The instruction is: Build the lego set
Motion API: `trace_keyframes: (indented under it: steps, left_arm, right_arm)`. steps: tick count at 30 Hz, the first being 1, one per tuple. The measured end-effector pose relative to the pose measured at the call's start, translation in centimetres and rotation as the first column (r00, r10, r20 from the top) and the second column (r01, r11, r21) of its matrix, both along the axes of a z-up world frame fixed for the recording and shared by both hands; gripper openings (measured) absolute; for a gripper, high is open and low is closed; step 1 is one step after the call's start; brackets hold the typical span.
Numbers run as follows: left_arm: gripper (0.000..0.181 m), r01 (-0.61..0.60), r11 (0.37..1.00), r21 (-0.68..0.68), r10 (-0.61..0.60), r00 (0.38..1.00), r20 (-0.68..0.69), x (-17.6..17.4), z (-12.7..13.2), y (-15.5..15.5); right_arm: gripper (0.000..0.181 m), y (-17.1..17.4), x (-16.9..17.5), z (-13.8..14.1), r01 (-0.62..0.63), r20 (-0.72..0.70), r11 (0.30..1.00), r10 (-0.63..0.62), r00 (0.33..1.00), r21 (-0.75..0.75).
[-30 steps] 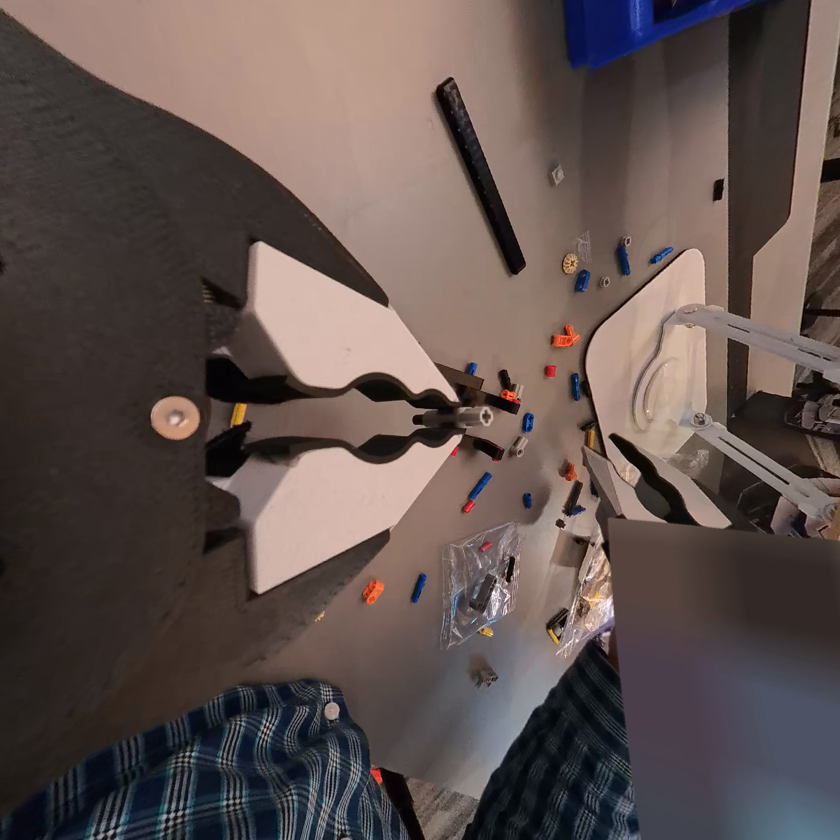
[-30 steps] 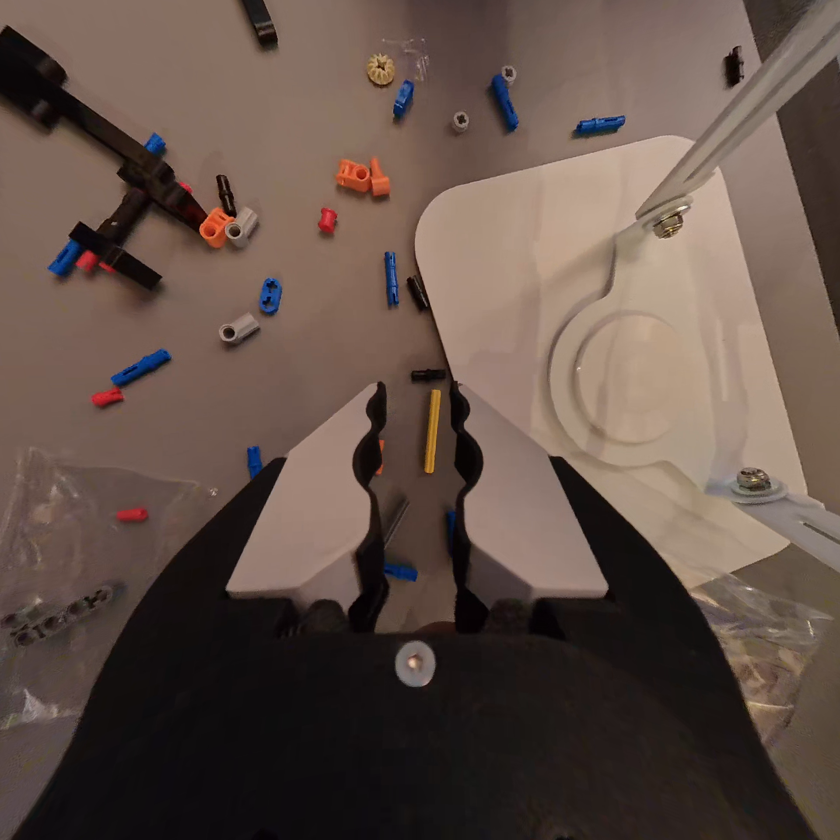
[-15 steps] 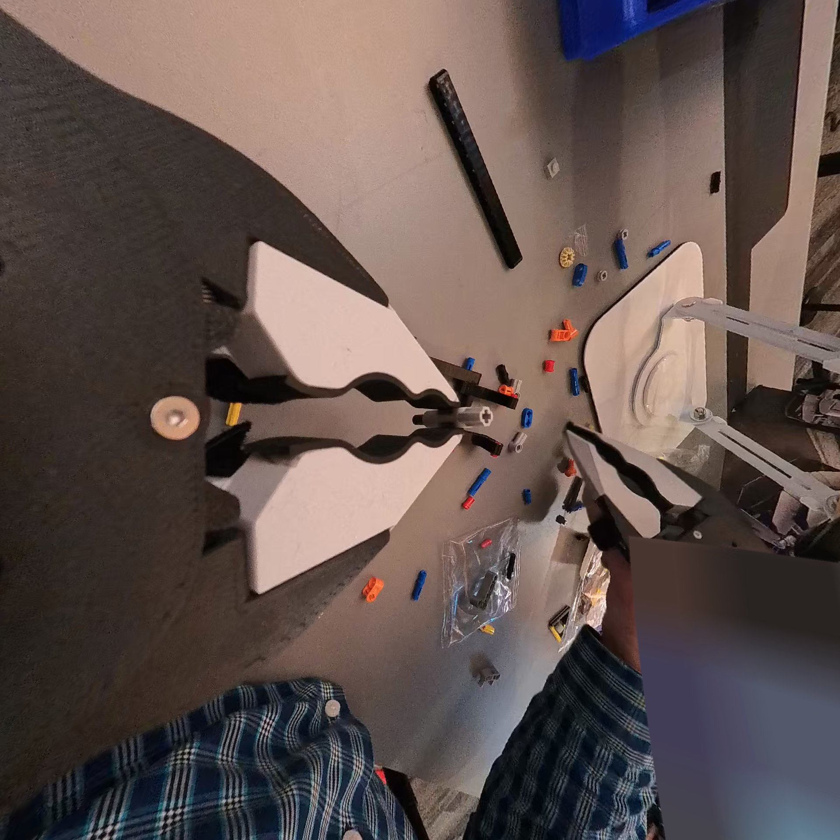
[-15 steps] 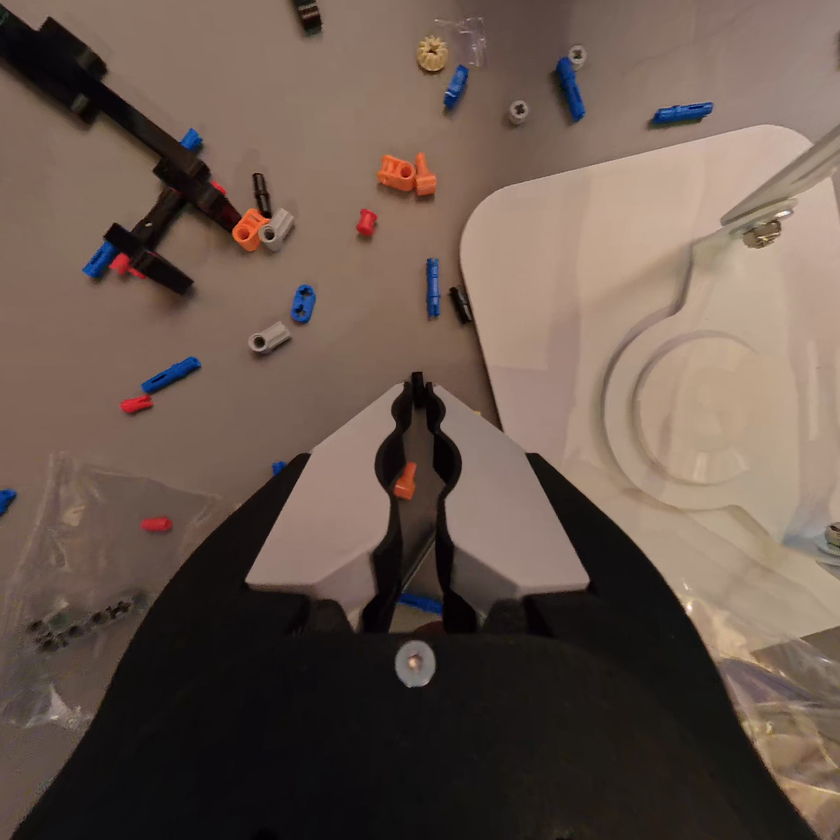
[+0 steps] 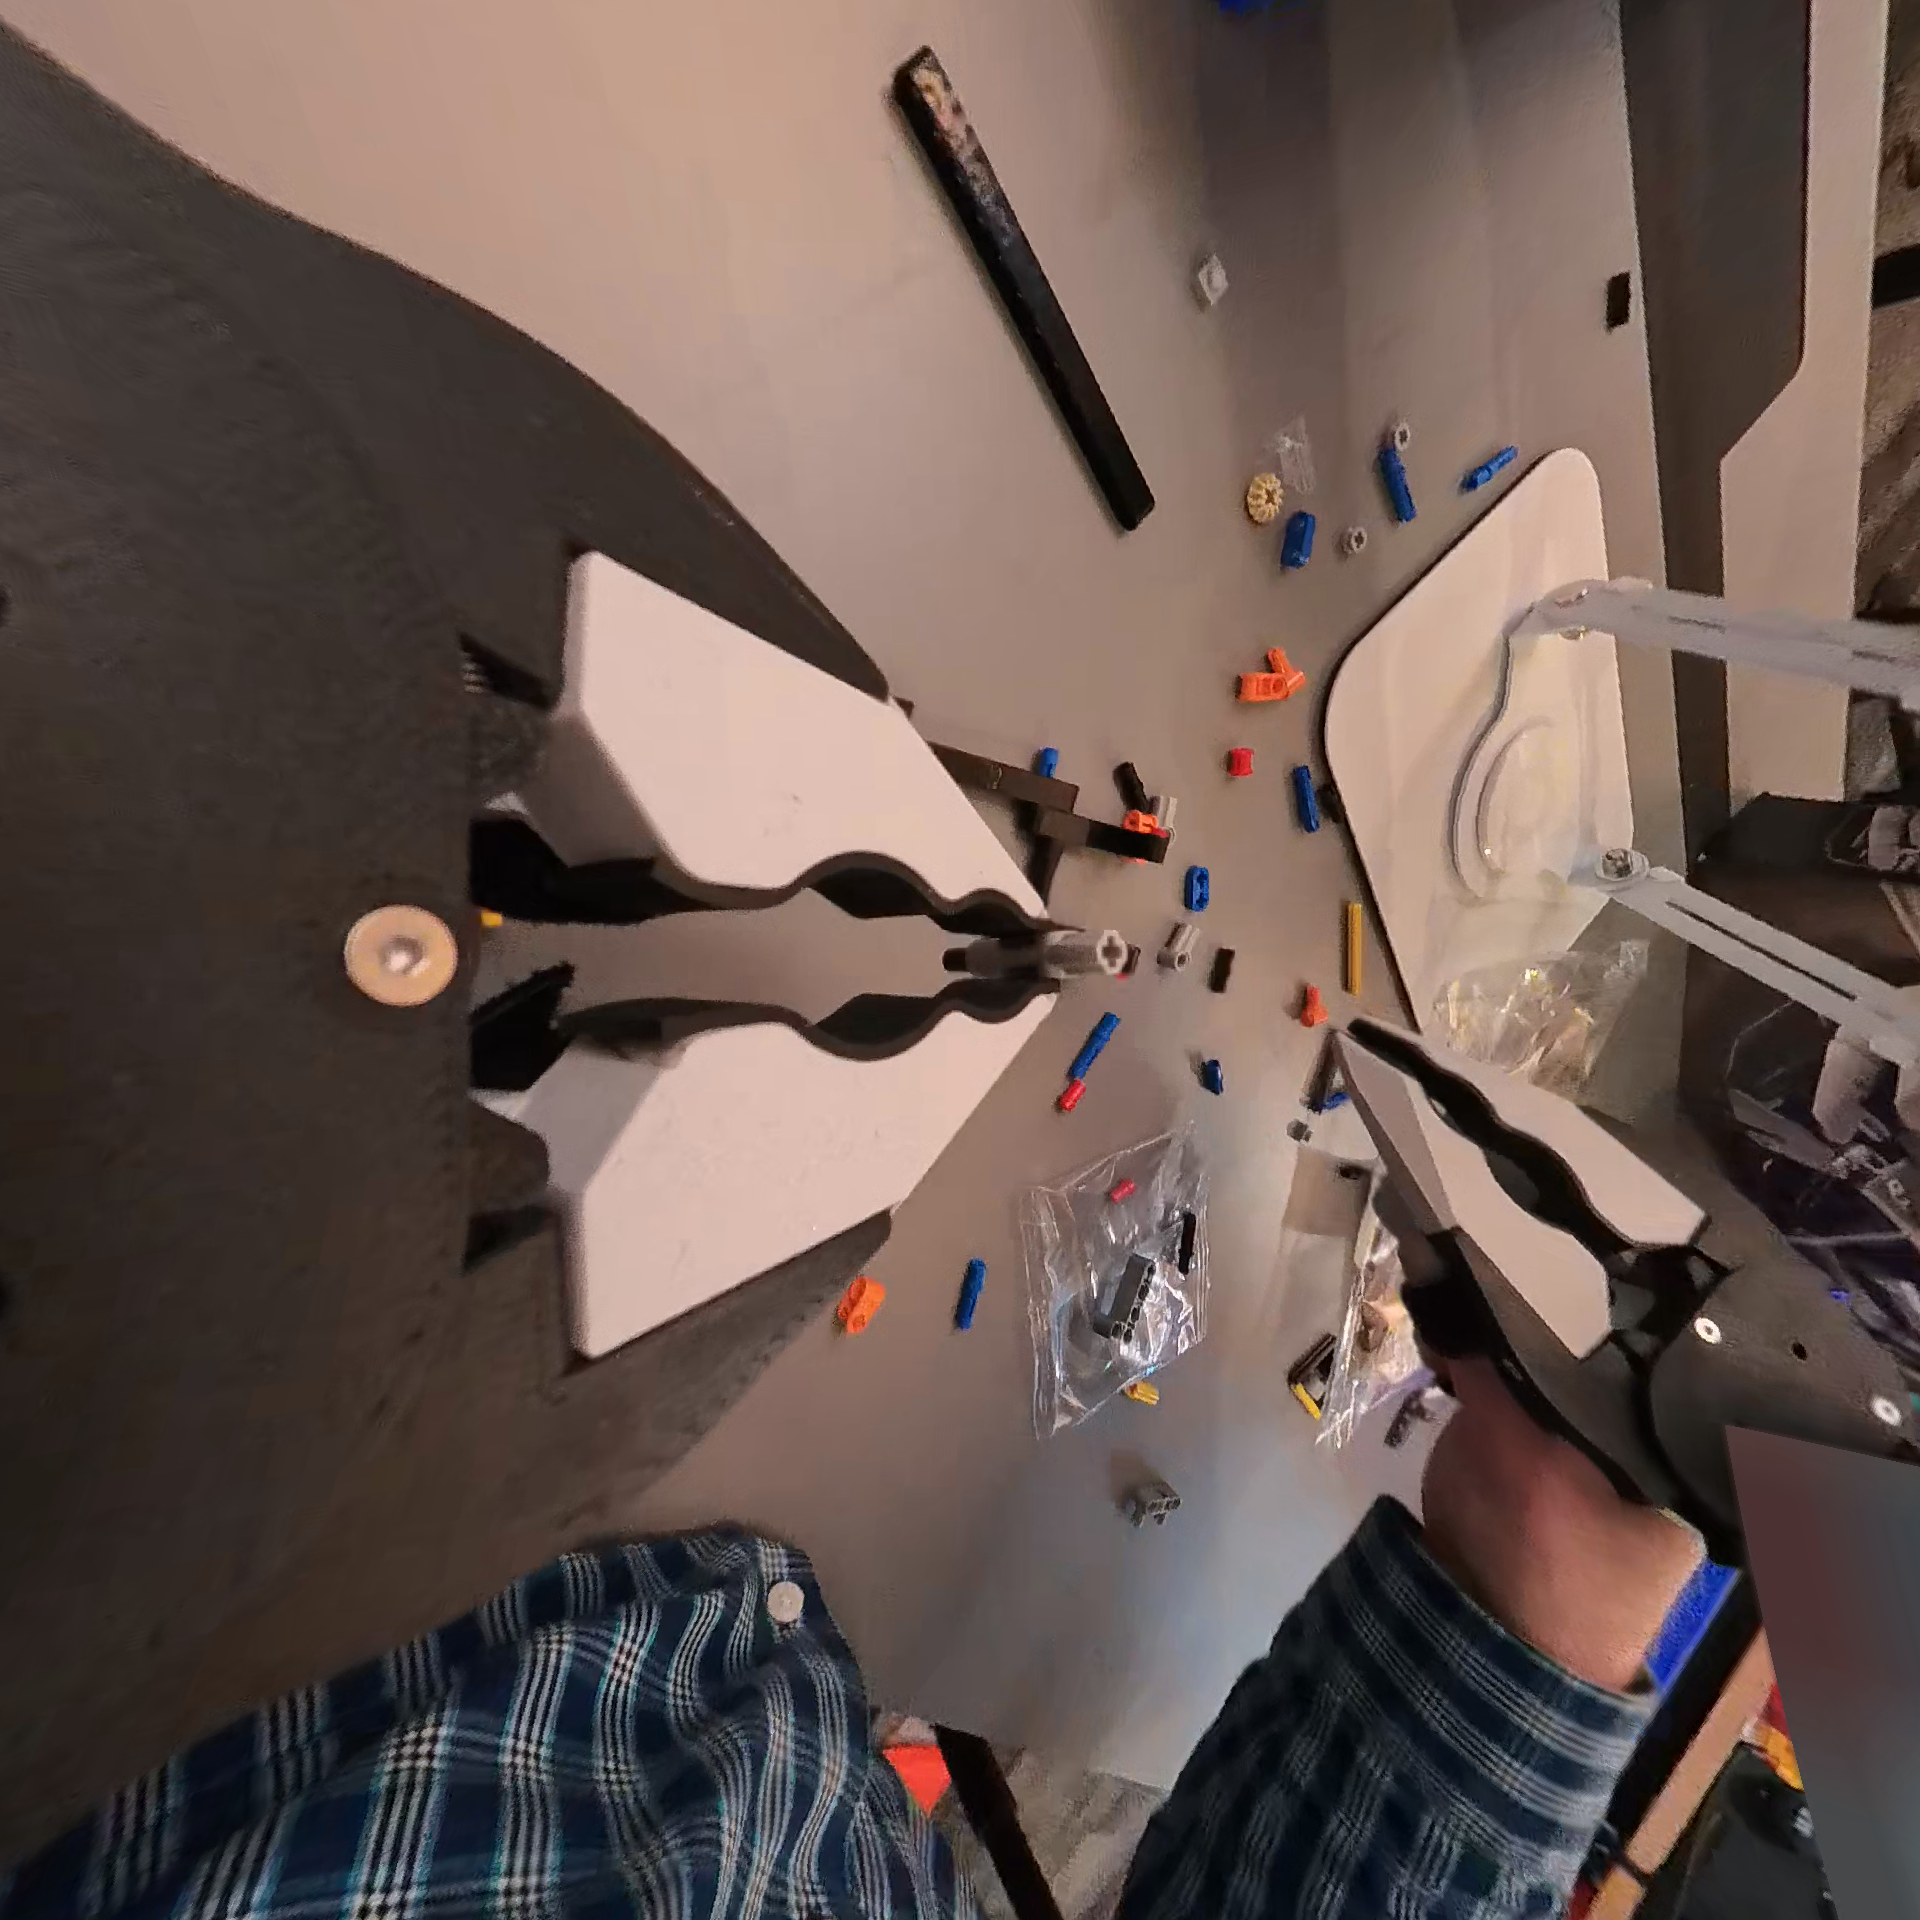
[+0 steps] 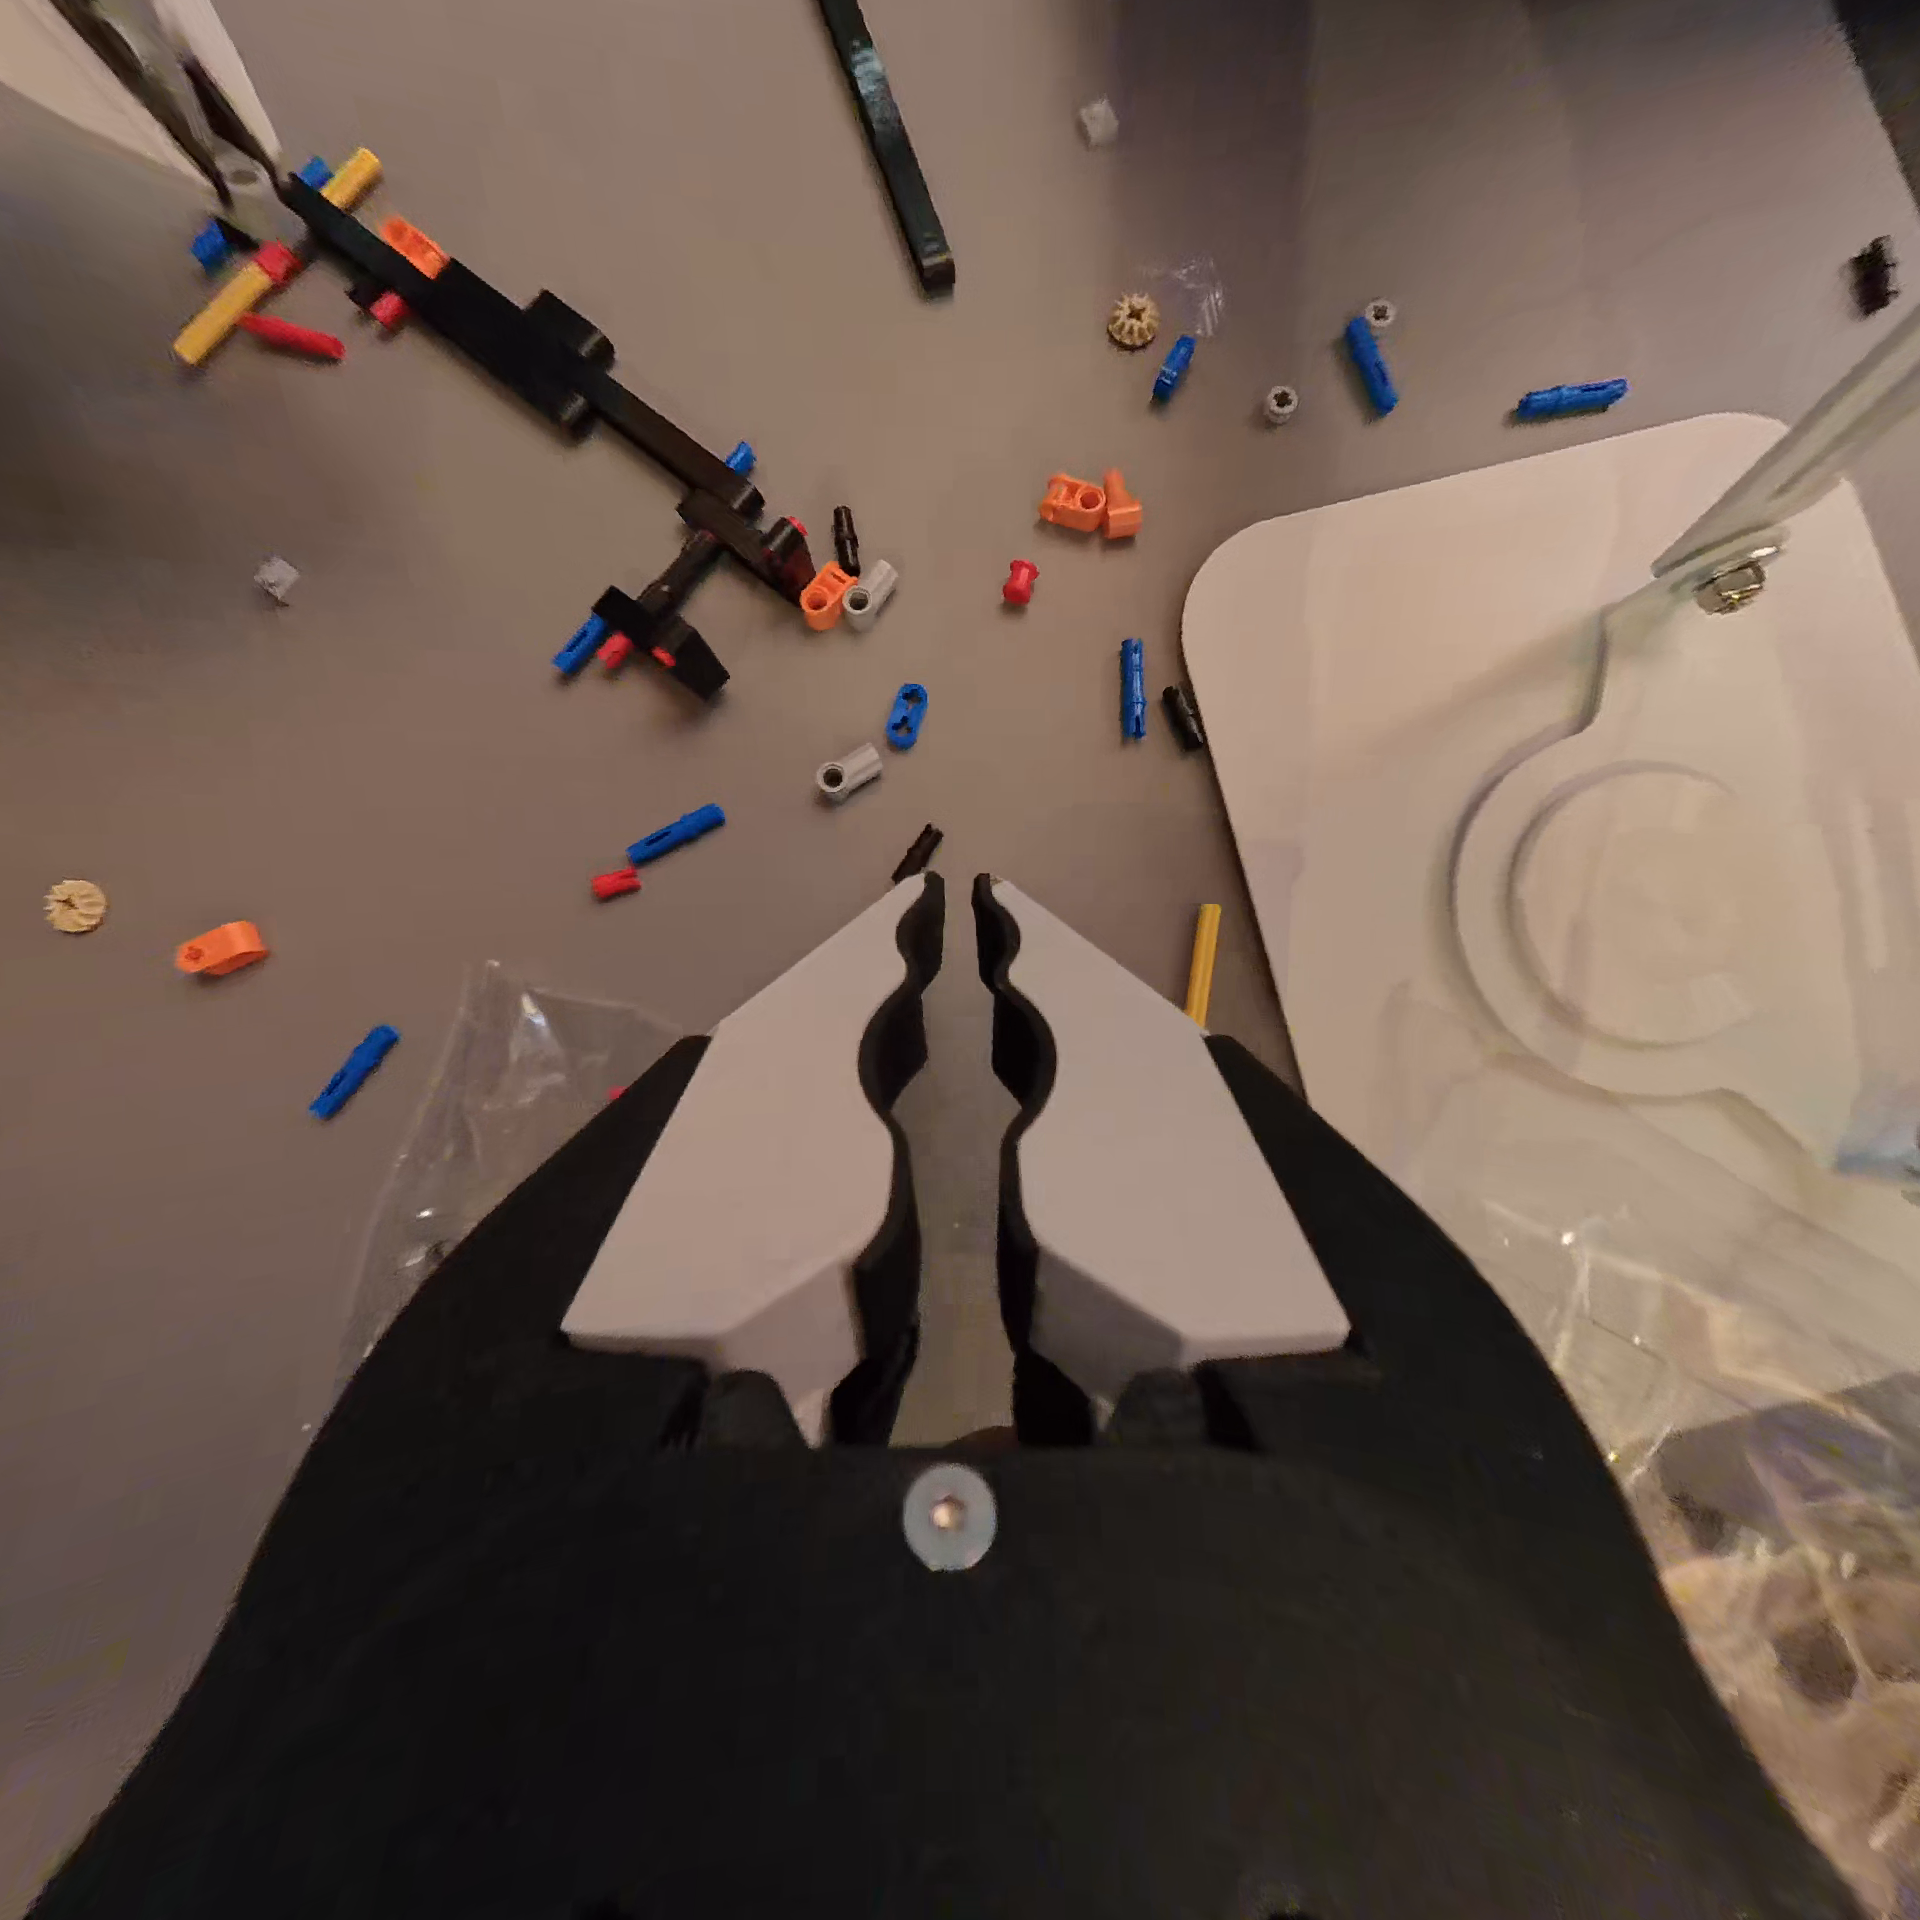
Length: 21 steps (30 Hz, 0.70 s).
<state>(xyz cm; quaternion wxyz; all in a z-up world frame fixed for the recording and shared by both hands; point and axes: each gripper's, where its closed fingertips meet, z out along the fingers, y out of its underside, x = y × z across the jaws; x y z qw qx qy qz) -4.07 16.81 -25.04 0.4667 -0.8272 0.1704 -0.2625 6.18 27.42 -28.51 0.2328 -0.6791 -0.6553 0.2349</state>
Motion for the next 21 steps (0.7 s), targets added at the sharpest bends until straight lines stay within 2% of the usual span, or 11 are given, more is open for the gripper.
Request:
trace_keyframes:
  steps: [5,9,13,17,21]
  left_arm:
    - [0.005,0.062,0.998,0.005,-0.061,0.996,-0.072,2.3,0.2,0.1]
    - [0.005,0.162,0.987,-0.005,-0.160,0.972,-0.172,4.8,0.4,0.5]
    - [0.005,0.261,0.965,-0.033,-0.262,0.936,-0.235,7.6,0.4,0.8]
    - [0.005,0.299,0.953,-0.041,-0.295,0.895,-0.334,9.2,-0.2,1.1]
    - [0.004,0.317,0.947,-0.041,-0.315,0.903,-0.292,10.7,0.2,1.0]
  right_arm:
    - [0.002,-2.8,0.3,3.0,-0.028,-0.105,0.998,0.022,0.994,-0.050]
    - [0.011,-5.5,-0.7,6.3,-0.060,-0.263,0.989,0.022,0.965,-0.135]
    - [0.019,-8.6,-2.1,8.5,-0.114,-0.392,0.975,0.031,0.920,-0.190]
    - [0.018,-10.4,-2.8,8.8,-0.137,-0.429,0.957,0.014,0.903,-0.256]
    - [0.016,-11.4,-2.5,7.8,-0.137,-0.405,0.953,0.018,0.914,-0.269]
